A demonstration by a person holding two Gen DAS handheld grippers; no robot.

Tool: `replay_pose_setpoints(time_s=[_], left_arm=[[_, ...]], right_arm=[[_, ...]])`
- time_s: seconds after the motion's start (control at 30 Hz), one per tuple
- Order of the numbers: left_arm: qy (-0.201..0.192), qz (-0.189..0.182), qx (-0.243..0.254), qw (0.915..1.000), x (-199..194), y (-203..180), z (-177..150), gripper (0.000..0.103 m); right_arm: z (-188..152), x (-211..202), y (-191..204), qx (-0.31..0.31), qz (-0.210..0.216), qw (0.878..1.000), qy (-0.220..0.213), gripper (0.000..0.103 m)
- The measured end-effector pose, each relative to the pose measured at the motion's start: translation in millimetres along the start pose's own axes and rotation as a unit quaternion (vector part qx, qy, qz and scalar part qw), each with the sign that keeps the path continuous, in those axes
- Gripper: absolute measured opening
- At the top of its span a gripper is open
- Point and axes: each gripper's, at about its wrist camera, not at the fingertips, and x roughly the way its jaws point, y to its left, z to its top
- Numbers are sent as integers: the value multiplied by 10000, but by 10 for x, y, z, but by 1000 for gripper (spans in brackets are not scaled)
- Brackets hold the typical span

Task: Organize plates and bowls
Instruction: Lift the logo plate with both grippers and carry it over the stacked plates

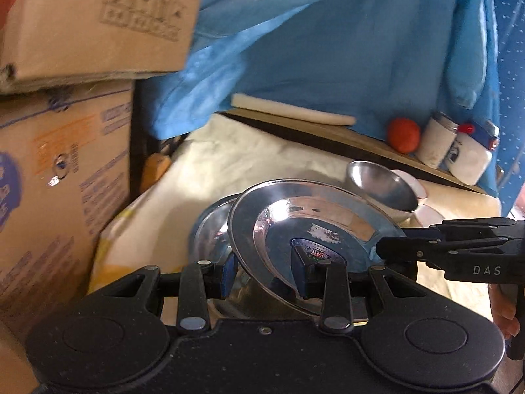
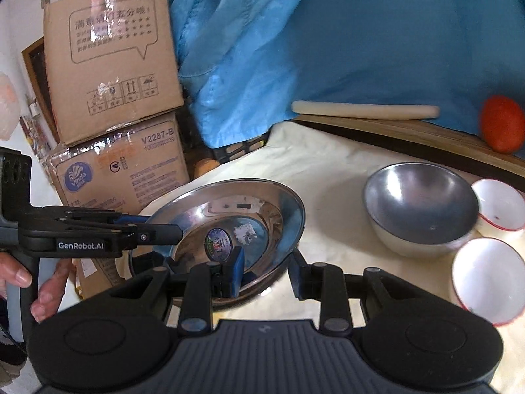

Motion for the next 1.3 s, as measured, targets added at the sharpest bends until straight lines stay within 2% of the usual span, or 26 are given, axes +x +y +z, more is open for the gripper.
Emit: replay_pose_setpoints(time_s=[0.47, 1.3], left_arm=[[81, 331, 103, 9994, 105, 86, -37, 37], [346, 713, 677, 9946, 148, -61, 11, 41]], right_arm=[[-11, 266, 52, -248, -60, 9996, 143, 34], [-42, 362, 145, -655, -200, 9974, 240, 41]])
